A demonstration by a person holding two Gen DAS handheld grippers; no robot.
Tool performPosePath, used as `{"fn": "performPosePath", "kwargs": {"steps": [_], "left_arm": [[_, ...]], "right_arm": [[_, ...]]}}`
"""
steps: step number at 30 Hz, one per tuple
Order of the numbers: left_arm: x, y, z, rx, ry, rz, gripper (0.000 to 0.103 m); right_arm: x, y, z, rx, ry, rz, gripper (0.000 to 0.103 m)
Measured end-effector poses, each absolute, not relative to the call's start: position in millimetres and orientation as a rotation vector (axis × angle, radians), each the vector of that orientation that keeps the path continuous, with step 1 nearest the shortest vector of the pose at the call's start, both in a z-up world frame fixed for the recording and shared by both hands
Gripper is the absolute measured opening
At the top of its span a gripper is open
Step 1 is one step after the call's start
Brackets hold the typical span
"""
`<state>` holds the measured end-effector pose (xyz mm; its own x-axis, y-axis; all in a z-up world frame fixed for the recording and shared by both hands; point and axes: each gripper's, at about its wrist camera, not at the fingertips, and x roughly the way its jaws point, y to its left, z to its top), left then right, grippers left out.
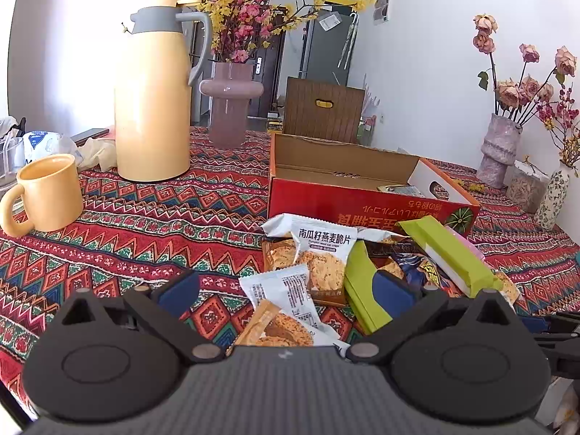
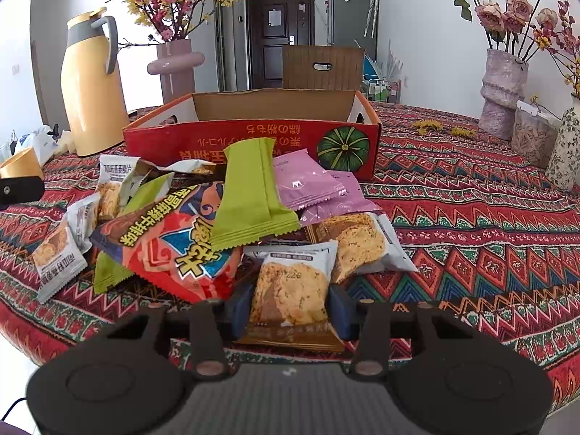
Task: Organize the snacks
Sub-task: 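Grasp a white cookie packet with the right tool, then grasp another white cookie packet with the left tool while the right tool holds its packet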
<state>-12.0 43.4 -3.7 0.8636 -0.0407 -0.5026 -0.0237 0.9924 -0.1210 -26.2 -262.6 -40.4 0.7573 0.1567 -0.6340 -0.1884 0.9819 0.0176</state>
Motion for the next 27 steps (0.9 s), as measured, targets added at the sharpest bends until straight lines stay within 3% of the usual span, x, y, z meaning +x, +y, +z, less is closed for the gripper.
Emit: {"fn": "performPosePath", "kwargs": {"steps": [27], "left_arm": [[29.6, 38.5, -42.7, -0.156, 0.875, 0.157, 0.102]], "right_arm": [[-42.0, -289.7, -28.7, 0.063, 0.595, 0.177, 0.040]]}}
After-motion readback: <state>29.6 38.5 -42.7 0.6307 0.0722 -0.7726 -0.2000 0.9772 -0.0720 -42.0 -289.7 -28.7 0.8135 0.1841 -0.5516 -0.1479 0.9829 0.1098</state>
